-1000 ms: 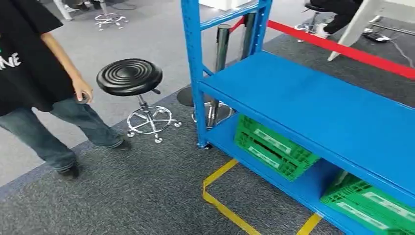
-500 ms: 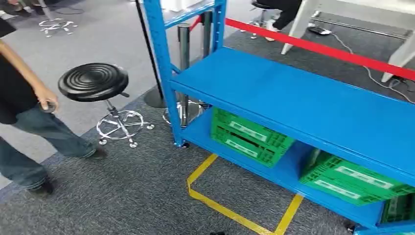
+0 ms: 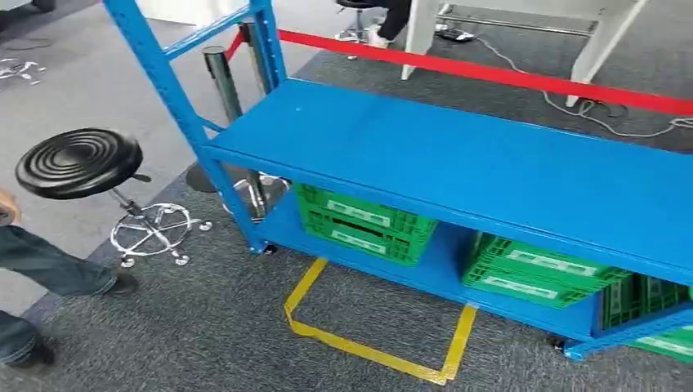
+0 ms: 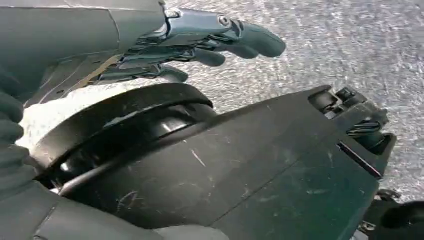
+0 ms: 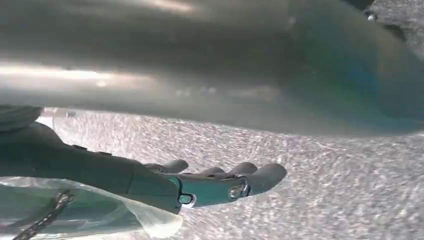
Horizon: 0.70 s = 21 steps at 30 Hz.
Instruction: Take the parts from the cabinet and place them on the table.
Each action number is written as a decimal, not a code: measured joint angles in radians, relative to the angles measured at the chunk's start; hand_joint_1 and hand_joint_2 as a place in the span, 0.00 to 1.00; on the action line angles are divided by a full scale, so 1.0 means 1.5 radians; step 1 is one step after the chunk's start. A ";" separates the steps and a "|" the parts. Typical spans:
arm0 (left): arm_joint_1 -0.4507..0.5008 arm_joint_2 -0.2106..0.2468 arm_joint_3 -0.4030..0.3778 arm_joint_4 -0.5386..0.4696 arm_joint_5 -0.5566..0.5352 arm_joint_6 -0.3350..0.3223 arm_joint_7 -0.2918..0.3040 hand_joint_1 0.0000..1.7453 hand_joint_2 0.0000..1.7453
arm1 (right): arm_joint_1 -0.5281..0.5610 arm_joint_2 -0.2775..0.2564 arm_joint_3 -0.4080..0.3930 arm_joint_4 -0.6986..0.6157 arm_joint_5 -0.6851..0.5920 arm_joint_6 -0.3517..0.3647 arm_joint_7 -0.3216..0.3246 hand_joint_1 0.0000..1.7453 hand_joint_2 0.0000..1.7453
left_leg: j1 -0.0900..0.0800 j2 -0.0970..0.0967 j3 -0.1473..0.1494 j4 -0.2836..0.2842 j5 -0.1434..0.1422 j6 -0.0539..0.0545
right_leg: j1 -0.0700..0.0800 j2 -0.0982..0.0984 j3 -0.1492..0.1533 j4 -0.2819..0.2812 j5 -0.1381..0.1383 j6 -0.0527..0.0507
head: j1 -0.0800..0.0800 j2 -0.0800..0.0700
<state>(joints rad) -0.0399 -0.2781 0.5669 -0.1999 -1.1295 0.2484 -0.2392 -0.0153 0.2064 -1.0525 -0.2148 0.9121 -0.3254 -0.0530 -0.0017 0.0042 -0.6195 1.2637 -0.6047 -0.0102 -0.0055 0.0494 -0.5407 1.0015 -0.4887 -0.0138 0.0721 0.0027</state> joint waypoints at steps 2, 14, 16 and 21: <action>0.000 0.000 0.000 0.000 -0.001 0.000 0.001 0.00 0.00 | -0.001 0.000 0.000 0.000 0.001 0.001 0.001 0.00 0.00 | 0.001 -0.017 0.048 -0.117 0.068 0.005 | 0.000 0.021 0.001 0.001 0.001 0.002 | 0.000 0.000; 0.005 -0.001 0.004 0.000 0.001 0.000 0.005 0.00 0.00 | 0.002 0.000 0.000 0.000 0.006 0.006 0.007 0.00 0.00 | 0.003 0.030 0.067 -0.189 0.075 0.030 | -0.003 -0.029 -0.123 0.211 -0.084 0.037 | 0.008 0.000; 0.004 -0.001 0.004 0.000 0.002 0.000 0.005 0.00 0.00 | 0.004 0.000 0.000 0.000 0.007 0.006 0.007 0.00 0.00 | 0.003 0.045 0.070 -0.188 0.072 0.028 | -0.005 -0.037 -0.082 0.140 -0.039 0.039 | 0.008 0.000; 0.005 0.000 0.005 0.000 0.004 0.001 0.005 0.00 0.00 | -0.001 -0.001 0.000 -0.001 0.008 0.006 0.007 0.00 0.00 | -0.005 0.075 0.079 -0.182 0.063 0.011 | -0.001 -0.079 -0.005 0.003 -0.004 0.025 | 0.004 0.000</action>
<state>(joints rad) -0.0325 -0.2785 0.5745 -0.1999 -1.1238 0.2503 -0.2323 -0.0161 0.2056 -1.0525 -0.2159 0.9243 -0.3170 -0.0431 -0.0089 0.1166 -0.5009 0.9905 -0.5099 0.0062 -0.0064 -0.0686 -0.5488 1.0055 -0.4947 0.0234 0.0786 0.0027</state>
